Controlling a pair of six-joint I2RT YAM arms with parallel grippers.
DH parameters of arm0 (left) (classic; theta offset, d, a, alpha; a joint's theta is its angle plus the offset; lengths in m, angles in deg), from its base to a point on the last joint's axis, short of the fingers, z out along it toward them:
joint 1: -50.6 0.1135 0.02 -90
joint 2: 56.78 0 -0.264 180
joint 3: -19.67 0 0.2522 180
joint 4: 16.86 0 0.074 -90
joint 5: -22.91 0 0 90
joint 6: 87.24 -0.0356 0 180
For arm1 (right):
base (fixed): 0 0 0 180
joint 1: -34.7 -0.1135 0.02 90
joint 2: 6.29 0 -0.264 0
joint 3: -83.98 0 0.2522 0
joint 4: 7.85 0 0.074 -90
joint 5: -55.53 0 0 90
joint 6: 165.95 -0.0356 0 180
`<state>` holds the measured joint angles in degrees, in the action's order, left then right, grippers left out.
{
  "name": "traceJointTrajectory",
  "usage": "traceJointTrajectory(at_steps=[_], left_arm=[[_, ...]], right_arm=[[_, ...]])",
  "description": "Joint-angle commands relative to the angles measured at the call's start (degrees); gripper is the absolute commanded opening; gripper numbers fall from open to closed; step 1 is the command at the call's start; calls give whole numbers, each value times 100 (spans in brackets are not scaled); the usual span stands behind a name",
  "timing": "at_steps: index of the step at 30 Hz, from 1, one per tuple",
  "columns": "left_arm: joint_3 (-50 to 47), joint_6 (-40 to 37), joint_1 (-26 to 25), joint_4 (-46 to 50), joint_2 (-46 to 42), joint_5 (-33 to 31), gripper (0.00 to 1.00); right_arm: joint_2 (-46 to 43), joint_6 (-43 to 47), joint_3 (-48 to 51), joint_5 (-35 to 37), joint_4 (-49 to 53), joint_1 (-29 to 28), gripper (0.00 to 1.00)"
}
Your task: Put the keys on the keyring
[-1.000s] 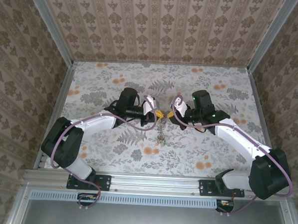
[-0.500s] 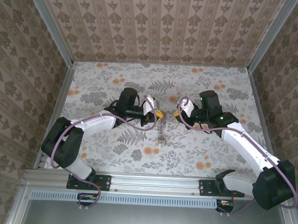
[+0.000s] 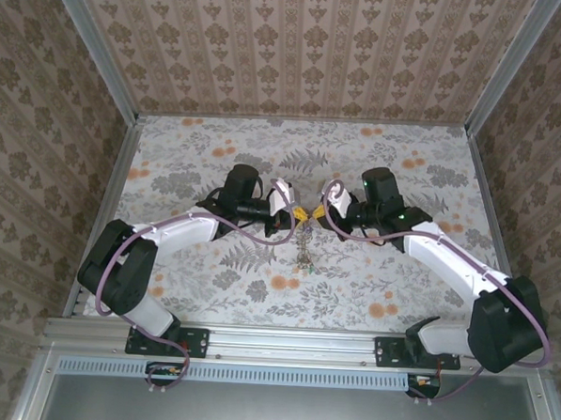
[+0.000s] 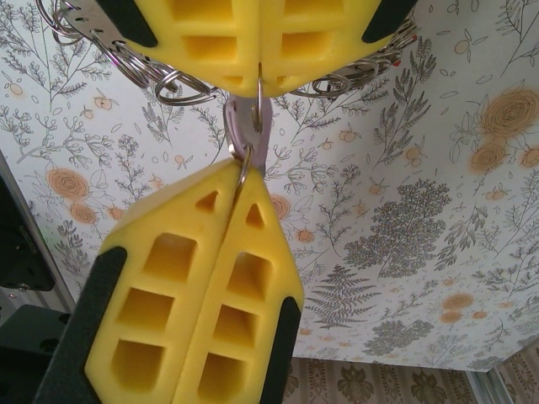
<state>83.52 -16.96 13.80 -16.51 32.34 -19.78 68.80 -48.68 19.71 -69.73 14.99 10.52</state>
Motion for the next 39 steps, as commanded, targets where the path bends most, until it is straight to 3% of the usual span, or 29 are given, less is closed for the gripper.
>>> traceJointTrajectory(at_steps=[1,17,28,39], left_arm=[[93,41,-29,-206,-78,172,0],[115,12,-29,-166,-67,185,0],[66,-83,-29,-197,-106,216,0],[25,-193,-38,-146,-126,213,0]], right_arm=[[140,47,-62,-366,-145,-50,0],[277,-222,-54,-5,-658,-205,0],[370,-637,-233,945,-533,-289,0],[640,-1482,-717,1163,152,-212,0]])
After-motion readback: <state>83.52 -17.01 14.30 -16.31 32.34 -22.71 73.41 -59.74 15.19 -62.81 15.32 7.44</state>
